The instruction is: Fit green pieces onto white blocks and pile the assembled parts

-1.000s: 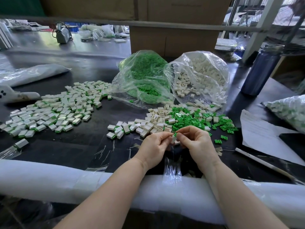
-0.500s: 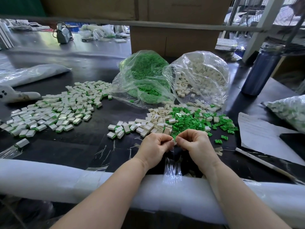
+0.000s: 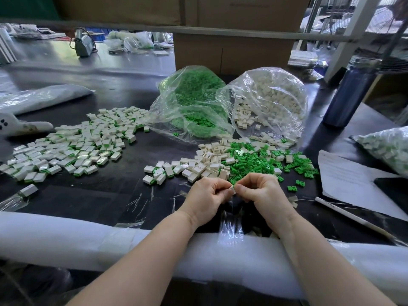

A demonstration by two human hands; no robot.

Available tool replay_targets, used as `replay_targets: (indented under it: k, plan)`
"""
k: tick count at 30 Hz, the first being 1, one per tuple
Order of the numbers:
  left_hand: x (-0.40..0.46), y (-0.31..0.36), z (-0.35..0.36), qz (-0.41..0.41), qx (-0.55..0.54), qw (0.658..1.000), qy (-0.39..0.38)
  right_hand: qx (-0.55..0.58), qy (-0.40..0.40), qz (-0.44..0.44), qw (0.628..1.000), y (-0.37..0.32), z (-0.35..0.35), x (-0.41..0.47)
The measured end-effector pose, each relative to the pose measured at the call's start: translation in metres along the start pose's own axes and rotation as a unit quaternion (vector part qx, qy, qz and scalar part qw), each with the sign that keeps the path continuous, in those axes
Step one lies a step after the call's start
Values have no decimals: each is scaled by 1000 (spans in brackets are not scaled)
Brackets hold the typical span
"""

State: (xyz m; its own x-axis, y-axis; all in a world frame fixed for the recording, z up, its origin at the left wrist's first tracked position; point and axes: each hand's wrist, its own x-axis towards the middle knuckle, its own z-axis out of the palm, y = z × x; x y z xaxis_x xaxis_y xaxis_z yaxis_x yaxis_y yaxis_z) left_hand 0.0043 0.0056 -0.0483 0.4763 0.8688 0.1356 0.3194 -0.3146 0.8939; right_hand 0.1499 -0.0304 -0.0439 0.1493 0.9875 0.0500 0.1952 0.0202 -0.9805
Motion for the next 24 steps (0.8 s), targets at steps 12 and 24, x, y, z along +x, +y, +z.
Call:
replay_targets:
  k: [12,24]
  plan:
    - [1,0,2,-13,-31,998,44,63,19,-20,998,-2,4,-2]
    - [2,4,-2,16,-88,996,31,119,-52,-2,992,-2,6,-1]
